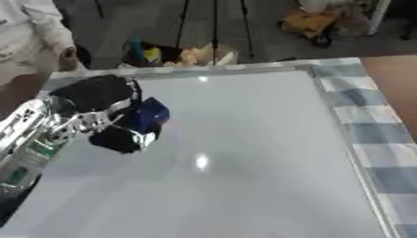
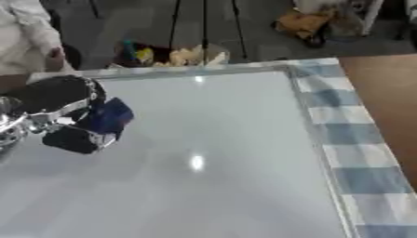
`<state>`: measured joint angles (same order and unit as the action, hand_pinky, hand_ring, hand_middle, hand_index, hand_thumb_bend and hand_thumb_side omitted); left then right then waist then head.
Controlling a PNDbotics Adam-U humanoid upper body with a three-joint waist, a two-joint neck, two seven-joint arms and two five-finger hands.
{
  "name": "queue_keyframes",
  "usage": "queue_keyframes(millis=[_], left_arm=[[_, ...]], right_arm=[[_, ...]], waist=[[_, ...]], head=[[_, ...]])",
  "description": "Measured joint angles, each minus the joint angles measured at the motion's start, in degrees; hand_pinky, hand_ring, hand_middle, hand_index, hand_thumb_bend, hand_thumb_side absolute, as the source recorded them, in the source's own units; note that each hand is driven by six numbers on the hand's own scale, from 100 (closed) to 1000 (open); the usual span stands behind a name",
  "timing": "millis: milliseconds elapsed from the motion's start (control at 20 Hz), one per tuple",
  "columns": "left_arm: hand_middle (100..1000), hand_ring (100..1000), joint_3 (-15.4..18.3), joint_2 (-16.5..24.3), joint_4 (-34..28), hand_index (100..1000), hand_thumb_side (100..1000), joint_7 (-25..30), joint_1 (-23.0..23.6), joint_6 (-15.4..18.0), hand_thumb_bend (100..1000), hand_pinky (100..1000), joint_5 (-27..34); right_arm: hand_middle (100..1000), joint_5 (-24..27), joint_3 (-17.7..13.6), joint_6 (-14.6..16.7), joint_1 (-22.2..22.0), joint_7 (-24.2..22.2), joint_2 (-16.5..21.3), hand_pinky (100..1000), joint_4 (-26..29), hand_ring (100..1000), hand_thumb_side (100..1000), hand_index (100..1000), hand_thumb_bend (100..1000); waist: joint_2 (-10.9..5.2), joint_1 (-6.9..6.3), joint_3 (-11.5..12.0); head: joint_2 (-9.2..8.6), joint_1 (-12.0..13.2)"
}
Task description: Wipe the whiteboard clean with a brush.
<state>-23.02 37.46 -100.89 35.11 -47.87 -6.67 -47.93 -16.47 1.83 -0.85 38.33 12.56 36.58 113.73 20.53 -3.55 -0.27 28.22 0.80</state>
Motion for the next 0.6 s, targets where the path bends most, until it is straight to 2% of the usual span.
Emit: queue_keyframes(millis=[300,600], left_arm=[[162,323,-2.11,0.94,-5.73,205,575,1.33,0.82,1.06,100,280,0.97],[164,326,-3.77,1.43,-9.48,205,575,1.99,1.09,1.88,100,283,1.05]], right_arm=[[758,0.0,0.0,0.14,0.02,-0.08,0.0,825,0.0,843,987,839,100],[757,0.0,0.0,0.27,0.02,0.03,0.0,825,0.0,843,987,839,100]], waist=[[0.0,-0.01,-0.11],[0.0,-0.02,-0.17]], head=[[0.91,-0.41],[0.96,-0.41]])
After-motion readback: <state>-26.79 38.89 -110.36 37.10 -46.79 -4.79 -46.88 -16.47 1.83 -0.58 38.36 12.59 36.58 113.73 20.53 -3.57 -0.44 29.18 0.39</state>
